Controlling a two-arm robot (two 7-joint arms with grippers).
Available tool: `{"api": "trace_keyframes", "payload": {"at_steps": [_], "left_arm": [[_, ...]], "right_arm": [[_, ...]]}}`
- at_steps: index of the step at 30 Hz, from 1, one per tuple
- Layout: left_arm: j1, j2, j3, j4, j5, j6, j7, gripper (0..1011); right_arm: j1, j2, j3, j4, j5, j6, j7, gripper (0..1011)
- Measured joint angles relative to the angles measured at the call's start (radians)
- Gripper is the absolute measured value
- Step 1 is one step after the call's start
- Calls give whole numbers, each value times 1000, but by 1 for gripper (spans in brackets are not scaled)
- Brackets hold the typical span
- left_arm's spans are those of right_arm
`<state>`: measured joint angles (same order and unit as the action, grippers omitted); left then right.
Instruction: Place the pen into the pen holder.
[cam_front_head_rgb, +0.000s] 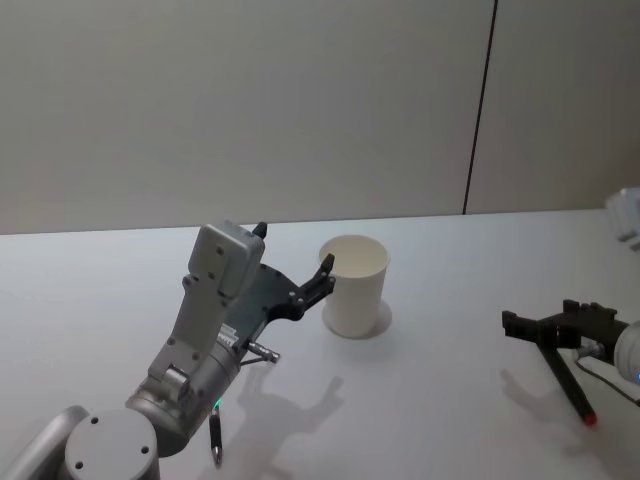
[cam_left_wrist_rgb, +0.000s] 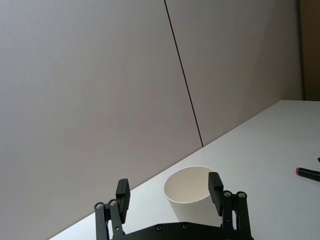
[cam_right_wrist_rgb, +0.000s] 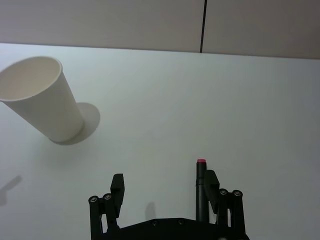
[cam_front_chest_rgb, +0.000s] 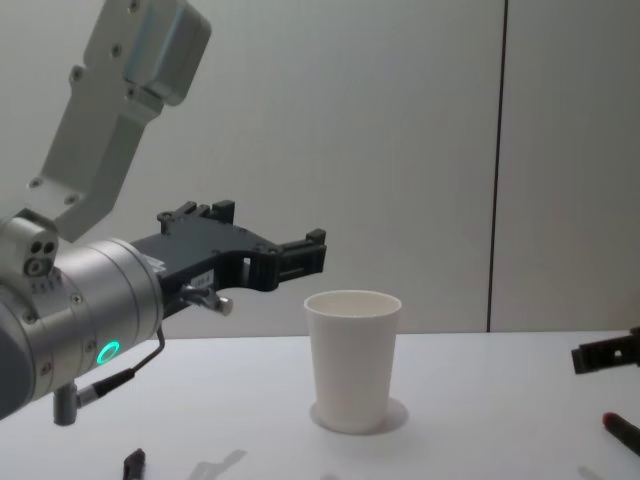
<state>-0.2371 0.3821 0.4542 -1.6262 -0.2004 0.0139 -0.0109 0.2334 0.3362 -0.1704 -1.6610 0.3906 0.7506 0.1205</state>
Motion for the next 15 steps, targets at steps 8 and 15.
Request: {"api": "trace_keyframes", "payload": {"at_steps": [8, 15], "left_arm": [[0, 0, 0, 0, 0, 0, 0, 1000], [0, 0, 0, 0, 0, 0, 0, 1000]], "right_arm": [[63, -8, -6, 56, -30, 89, 35, 1001], [116, -13, -10, 103, -58, 153, 68, 1002]]}}
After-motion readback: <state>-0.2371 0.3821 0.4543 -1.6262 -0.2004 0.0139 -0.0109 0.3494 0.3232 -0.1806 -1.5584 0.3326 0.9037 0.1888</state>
